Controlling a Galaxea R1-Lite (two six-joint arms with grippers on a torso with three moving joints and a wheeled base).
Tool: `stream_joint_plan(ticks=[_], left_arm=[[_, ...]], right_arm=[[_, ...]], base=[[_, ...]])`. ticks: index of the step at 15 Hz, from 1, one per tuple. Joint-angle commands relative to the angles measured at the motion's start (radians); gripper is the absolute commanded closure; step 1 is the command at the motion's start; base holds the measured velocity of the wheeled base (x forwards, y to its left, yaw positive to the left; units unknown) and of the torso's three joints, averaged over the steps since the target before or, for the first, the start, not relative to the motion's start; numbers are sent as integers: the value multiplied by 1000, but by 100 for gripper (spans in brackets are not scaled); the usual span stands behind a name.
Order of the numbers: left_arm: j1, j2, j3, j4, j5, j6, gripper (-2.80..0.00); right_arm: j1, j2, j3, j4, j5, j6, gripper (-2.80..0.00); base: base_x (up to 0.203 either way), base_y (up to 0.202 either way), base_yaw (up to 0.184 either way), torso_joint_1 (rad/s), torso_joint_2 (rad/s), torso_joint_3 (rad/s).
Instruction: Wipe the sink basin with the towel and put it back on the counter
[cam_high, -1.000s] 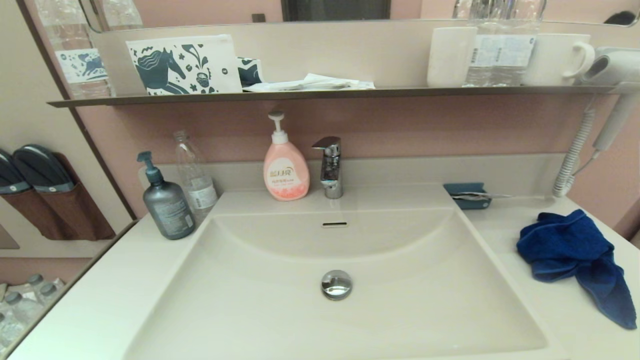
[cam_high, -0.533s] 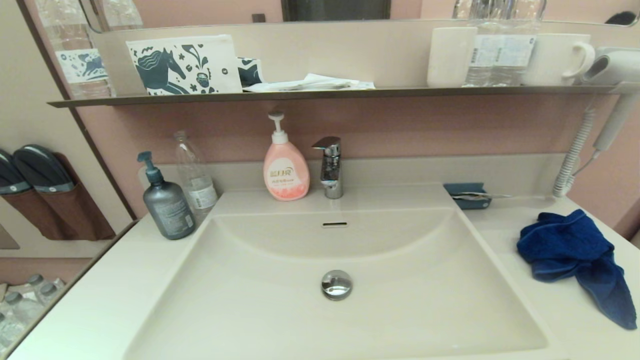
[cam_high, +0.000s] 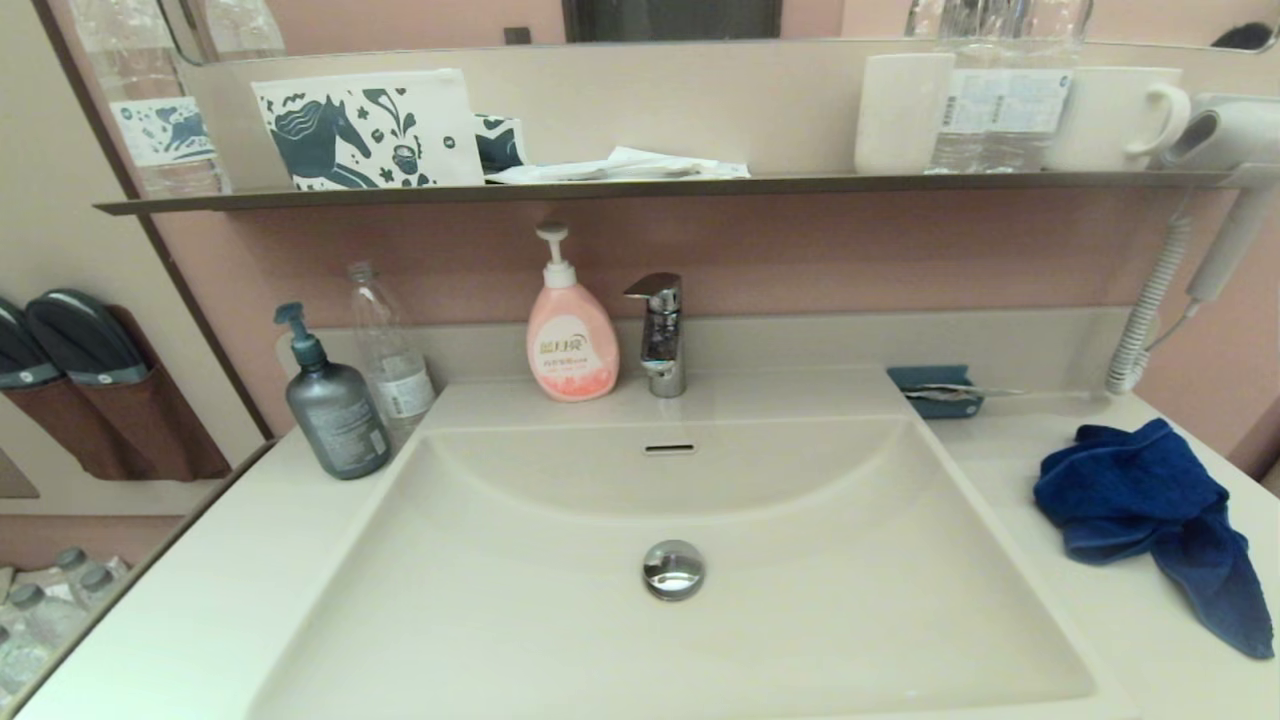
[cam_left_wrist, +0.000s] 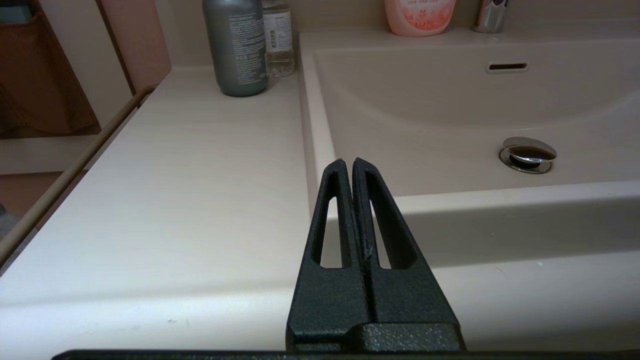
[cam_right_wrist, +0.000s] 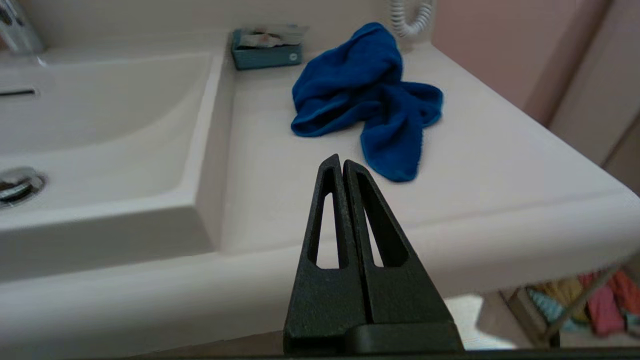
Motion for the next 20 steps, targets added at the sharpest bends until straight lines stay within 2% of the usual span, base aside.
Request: stream_joint_plan(ticks=[1, 5, 8, 20], left_arm=[[0, 0, 0, 0, 0, 0, 0], [0, 1, 0, -1, 0, 0, 0], [0, 1, 0, 0, 0, 0, 0], [1, 1, 0, -1, 0, 0, 0]], right_arm=[[0, -5, 130, -150, 51, -42, 0], [-1, -5, 164, -145, 115, -82, 0], [0, -5, 163, -98, 116, -47, 0], [0, -3, 163, -98, 117, -44, 0]], base=[[0, 0, 0, 0, 0, 0], [0, 0, 0, 0, 0, 0], [0, 0, 0, 0, 0, 0], [0, 0, 0, 0, 0, 0]])
